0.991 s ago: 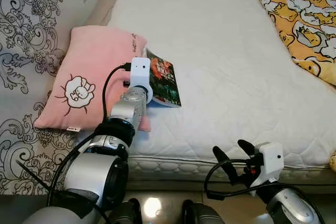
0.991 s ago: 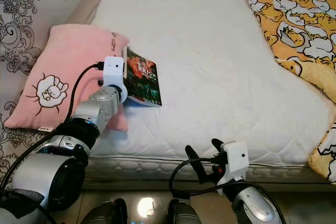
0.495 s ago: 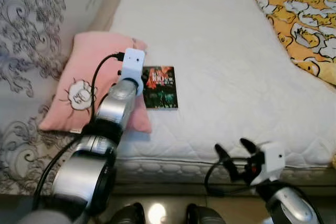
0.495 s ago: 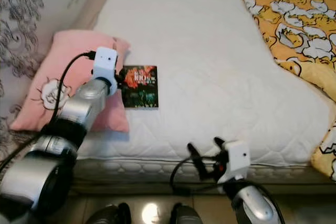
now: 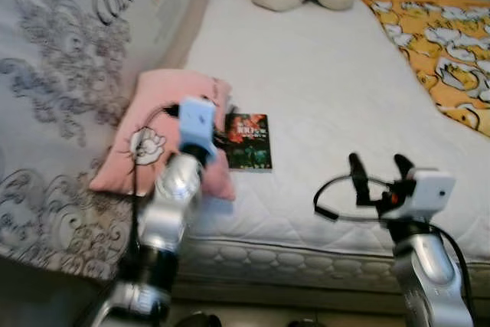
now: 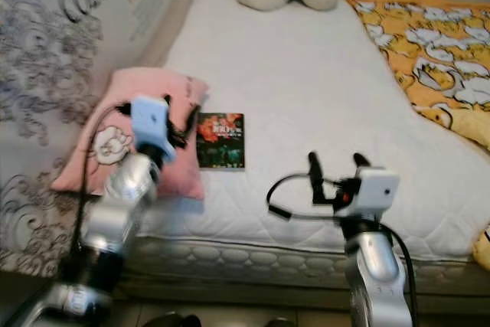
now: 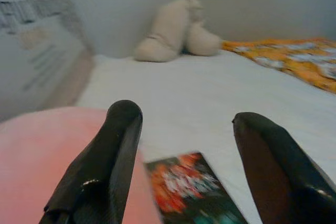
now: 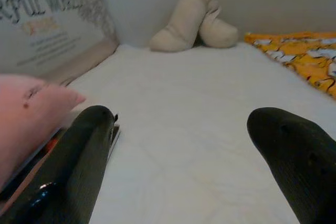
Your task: Clean up the room
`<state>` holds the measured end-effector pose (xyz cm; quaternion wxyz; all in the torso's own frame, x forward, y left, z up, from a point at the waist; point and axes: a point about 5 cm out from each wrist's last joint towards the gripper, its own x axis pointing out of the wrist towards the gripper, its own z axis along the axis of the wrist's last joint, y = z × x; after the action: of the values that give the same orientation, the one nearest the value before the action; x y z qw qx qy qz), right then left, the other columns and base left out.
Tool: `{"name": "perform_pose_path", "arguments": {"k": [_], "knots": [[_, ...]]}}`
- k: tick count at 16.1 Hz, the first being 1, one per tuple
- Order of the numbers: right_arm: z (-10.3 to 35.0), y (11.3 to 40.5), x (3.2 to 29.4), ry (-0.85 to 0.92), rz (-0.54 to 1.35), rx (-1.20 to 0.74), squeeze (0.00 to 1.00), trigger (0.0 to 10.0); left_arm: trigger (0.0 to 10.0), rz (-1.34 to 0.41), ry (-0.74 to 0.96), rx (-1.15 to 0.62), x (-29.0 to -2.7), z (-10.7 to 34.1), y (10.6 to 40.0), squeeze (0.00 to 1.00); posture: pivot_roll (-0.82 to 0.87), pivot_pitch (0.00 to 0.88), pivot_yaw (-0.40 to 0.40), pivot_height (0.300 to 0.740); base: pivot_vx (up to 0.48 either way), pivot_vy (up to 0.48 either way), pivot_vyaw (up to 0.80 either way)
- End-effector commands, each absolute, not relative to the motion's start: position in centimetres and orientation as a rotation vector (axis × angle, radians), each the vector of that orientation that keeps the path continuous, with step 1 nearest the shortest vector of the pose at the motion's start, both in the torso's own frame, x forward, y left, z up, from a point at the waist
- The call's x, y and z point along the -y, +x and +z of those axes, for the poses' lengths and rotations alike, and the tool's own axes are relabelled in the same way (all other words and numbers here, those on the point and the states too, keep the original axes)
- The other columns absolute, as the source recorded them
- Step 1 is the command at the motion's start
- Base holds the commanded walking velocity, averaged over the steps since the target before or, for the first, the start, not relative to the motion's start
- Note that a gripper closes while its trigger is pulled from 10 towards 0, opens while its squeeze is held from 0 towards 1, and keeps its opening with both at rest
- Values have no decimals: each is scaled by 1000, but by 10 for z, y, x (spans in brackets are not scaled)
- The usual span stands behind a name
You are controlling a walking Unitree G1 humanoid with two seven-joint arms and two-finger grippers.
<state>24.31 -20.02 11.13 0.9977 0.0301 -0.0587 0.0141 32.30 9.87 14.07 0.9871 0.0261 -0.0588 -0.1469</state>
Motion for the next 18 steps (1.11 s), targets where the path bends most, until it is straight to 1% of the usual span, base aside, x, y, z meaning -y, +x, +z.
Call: {"name": "perform_pose_path", "arguments": {"k": [1,2,4,5,6,8,10,13,15,16,17,18], "knots": [[111,246,200,54,18,130,0,10000,10000,-308,58,105,-102,137,320,1000,-136,0,51,740,0,0,0],[112,250,200,56,21,140,0,10000,10000,-275,89,86,-113,126,315,1000,-122,0,50,740,0,0,0],[109,251,202,54,3,148,0,10000,10000,-121,87,-6,-143,101,307,1000,-115,0,40,740,0,0,0],[109,251,203,54,-2,149,0,10000,10000,-87,71,-26,-149,97,305,1000,-115,0,38,740,0,0,0],[107,246,209,48,-35,149,0,10000,10000,-2,64,-52,-163,91,299,1000,-106,0,22,740,0,0,0],[102,240,217,34,-68,132,0,10000,10000,48,79,-72,-173,87,294,1000,-99,0,15,740,0,0,0],[101,242,216,18,-57,134,0,10000,10000,47,78,-69,-172,86,293,1000,-102,0,11,740,0,0,0],[102,245,219,2,-50,135,0,10000,10000,7,39,-82,-160,84,297,1000,-126,0,6,740,0,0,0],[101,246,220,-13,-36,128,0,10000,10000,-67,13,-65,-148,86,297,1000,-135,0,1,740,0,-437,0],[101,247,218,-21,-27,126,0,10000,10000,-91,35,-44,-144,89,297,1000,-135,0,1,740,262,-398,0],[101,249,218,-27,-21,122,0,10000,10000,-91,42,-39,-143,89,298,0,-137,0,-3,740,281,-386,0],[100,251,217,-27,-12,115,0,10000,10000,-83,37,-41,-143,89,299,0,-132,0,-6,740,281,-386,0]]}}
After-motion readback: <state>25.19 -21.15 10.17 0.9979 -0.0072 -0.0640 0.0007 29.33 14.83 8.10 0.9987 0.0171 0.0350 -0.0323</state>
